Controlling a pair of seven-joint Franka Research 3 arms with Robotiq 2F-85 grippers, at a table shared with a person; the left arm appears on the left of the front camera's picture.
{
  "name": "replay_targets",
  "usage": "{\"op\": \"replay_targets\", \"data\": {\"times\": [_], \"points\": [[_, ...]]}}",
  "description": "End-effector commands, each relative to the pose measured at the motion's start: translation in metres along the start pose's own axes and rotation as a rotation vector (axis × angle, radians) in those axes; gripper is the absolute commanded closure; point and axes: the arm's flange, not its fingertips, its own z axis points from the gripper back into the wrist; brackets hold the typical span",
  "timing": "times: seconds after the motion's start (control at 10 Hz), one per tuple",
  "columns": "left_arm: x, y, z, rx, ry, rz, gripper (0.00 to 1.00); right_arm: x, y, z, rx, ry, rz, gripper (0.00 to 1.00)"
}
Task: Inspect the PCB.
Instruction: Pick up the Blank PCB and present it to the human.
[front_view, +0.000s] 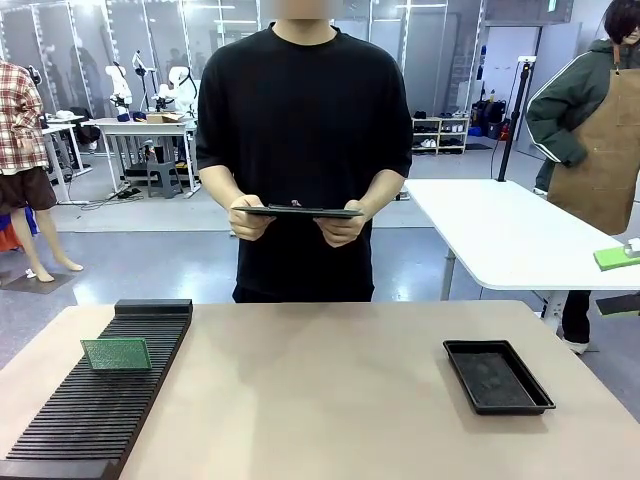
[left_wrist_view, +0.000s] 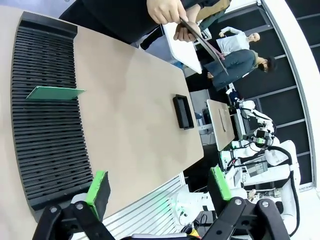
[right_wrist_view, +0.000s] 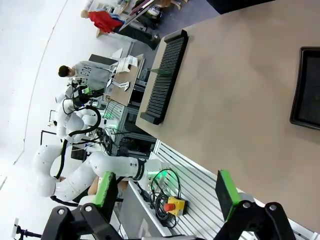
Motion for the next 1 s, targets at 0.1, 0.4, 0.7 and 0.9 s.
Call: {"op": "replay_targets", "data": {"times": [0.1, 0.4, 0.7, 0.9], "points": [[0.002, -0.028, -0.001, 0.131, 0.036, -0.155, 0.0, 0.003, 0.0, -0.001, 0.019, -0.005, 0.01, 0.0], [0.027, -0.08, -0.038, 0.527, 0.303, -0.628, 0.0, 0.003, 0.0, -0.001, 0.019, -0.005, 0.01, 0.0], [0.046, -0.097, -0.096, 0.708, 0.642, -1.011, 0.0, 0.003, 0.0, -0.001, 0.019, -0.005, 0.01, 0.0], [0.047, -0.099, -0.135, 0.78, 0.815, -1.205, 0.0, 0.003, 0.0, -0.001, 0.019, -0.005, 0.01, 0.0]]}}
